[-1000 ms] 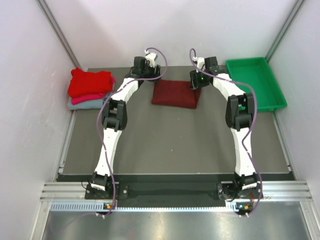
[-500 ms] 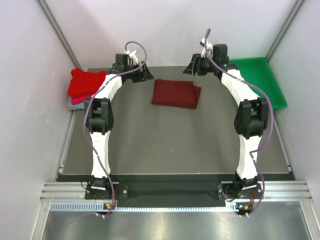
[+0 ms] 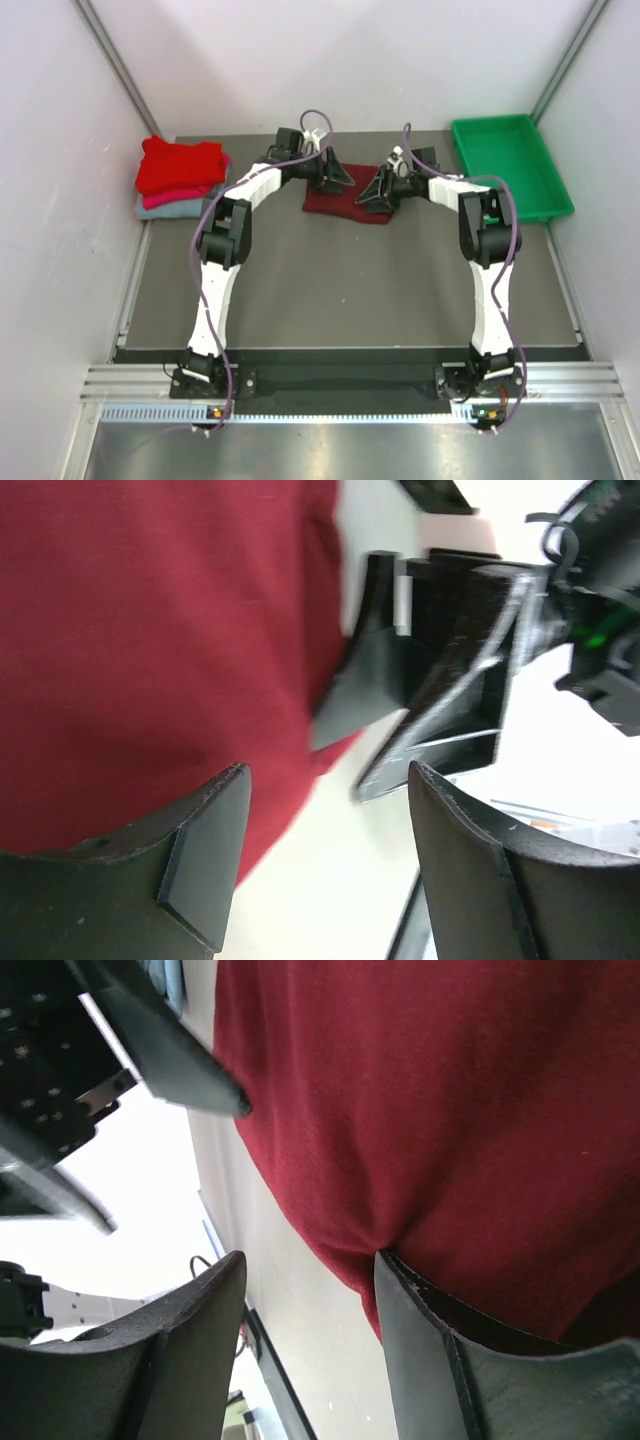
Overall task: Fold and stack the t-shirts
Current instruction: Fold the tshirt
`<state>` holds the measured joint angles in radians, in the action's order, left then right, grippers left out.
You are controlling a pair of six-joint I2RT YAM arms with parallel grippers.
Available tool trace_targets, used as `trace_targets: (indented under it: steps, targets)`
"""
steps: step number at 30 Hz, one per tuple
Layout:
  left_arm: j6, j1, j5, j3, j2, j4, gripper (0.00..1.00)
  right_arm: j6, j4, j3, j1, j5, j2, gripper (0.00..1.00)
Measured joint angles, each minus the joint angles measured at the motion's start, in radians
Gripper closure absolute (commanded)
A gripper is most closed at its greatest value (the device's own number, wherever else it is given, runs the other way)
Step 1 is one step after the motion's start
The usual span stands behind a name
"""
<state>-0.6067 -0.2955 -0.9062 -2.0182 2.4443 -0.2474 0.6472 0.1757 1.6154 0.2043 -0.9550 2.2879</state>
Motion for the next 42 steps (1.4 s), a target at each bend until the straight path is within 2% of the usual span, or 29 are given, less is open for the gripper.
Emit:
trace_targets:
  steps: [8,13,20,30,33,37,42]
  targets:
    - [-0.110,0.000,-0.056,0.050,0.002,0.105,0.32,0.014,-0.033,-0.032,-0.004,-0.011,0.000,0.44]
    - [-0.163,0.017,-0.062,0.129,0.011,0.121,0.32,0.004,-0.031,-0.040,-0.020,-0.016,0.000,0.43]
    - [-0.241,0.036,-0.066,0.143,0.045,0.164,0.30,0.002,-0.025,-0.071,-0.057,-0.063,-0.002,0.41]
    - [-0.230,0.062,-0.093,0.147,0.052,0.173,0.32,-0.031,0.031,-0.089,-0.138,-0.103,-0.003,0.41]
    - [-0.223,0.062,-0.102,0.128,0.052,0.164,0.28,-0.071,0.101,-0.079,-0.164,-0.085,-0.002,0.41]
    - [-0.204,0.061,-0.098,0.090,0.040,0.161,0.19,-0.146,0.197,-0.019,-0.182,-0.035,-0.003,0.41]
    - [-0.148,0.086,-0.064,0.090,-0.036,0.105,0.18,-0.204,0.248,0.021,-0.188,-0.005,-0.026,0.41]
